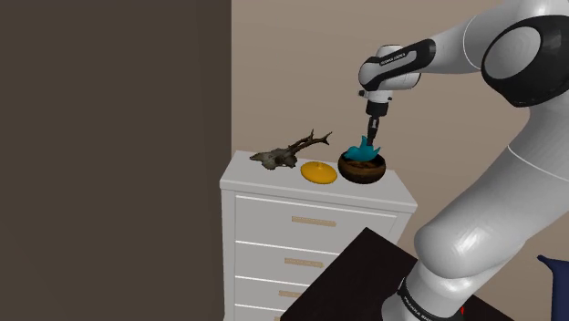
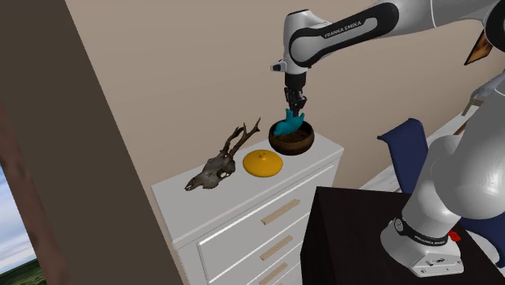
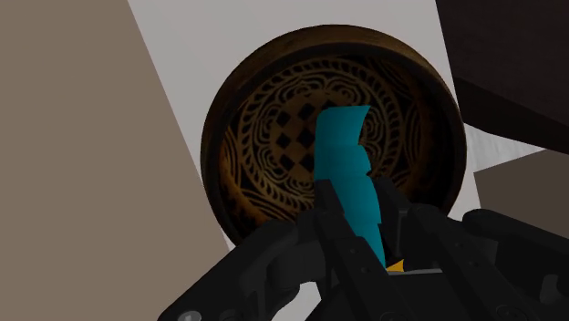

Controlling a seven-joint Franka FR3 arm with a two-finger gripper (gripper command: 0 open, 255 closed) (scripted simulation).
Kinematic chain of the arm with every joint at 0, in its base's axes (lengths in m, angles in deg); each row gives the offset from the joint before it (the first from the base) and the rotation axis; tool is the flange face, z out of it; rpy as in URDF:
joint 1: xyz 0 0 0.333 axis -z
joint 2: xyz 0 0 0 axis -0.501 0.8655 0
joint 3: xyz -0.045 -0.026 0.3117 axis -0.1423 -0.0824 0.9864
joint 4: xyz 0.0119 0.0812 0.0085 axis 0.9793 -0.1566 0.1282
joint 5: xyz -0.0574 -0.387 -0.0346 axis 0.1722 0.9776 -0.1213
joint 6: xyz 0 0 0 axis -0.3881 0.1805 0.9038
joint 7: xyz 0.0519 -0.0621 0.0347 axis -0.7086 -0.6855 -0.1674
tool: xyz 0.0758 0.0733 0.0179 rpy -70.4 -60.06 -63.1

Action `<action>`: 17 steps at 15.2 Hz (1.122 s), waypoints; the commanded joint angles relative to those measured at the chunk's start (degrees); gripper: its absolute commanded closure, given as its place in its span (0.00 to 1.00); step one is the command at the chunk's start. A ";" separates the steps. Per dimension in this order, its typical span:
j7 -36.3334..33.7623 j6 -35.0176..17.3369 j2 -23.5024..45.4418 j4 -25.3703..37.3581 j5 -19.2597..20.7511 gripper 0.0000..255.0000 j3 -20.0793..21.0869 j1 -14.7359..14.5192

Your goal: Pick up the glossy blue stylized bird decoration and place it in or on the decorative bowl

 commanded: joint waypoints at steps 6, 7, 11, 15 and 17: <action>0.00 -0.01 0.01 0.00 -0.01 0.00 0.00 -0.01; 0.00 -0.01 0.01 0.00 -0.01 0.00 0.00 -0.01; 0.00 7.26 -0.86 6.39 -0.15 0.00 0.54 -0.37; 0.00 7.26 -0.86 6.39 -0.15 0.00 0.55 -0.37; 0.00 7.26 -0.86 6.39 -0.15 0.00 0.55 -0.37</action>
